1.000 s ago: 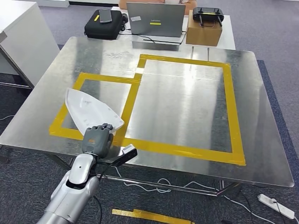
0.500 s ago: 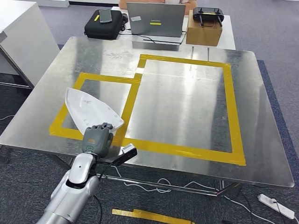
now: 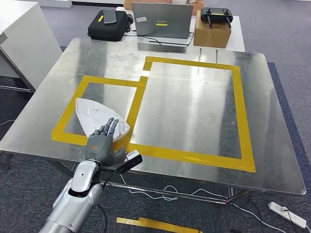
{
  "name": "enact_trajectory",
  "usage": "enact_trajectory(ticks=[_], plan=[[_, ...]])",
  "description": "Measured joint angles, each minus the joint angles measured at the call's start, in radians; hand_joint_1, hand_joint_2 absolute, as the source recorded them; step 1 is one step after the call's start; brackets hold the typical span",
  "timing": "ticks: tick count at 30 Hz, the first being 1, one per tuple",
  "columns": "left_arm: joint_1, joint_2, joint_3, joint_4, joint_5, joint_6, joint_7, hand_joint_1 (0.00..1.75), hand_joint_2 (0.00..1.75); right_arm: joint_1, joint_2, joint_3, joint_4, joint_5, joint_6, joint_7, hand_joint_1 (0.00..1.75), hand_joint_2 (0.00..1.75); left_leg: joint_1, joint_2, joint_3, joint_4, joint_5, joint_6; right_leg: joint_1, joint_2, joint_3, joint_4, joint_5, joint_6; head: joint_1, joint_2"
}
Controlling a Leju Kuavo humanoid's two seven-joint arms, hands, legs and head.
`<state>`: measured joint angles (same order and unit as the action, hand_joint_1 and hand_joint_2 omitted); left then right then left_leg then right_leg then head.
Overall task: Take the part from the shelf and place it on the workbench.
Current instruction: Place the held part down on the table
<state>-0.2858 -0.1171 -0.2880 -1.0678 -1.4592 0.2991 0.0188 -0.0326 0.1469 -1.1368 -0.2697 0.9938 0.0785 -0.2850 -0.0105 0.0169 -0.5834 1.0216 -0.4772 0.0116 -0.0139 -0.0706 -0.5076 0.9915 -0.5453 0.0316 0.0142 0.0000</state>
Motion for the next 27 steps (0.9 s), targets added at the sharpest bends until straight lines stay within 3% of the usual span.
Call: enact_trajectory(ticks=[27], plan=[[0.003, 0.0, 0.011, -0.018, -0.026, 0.022, 0.002, 0.0, 0.0, -0.001, 0.0, -0.023, 0.0, 0.013, 0.001, -0.002, 0.0, 0.0, 0.0, 0.0, 0.0, 0.0, 0.0, 0.0, 0.0, 0.0, 0.0, 0.0, 0.0, 0.0, 0.0, 0.0]])
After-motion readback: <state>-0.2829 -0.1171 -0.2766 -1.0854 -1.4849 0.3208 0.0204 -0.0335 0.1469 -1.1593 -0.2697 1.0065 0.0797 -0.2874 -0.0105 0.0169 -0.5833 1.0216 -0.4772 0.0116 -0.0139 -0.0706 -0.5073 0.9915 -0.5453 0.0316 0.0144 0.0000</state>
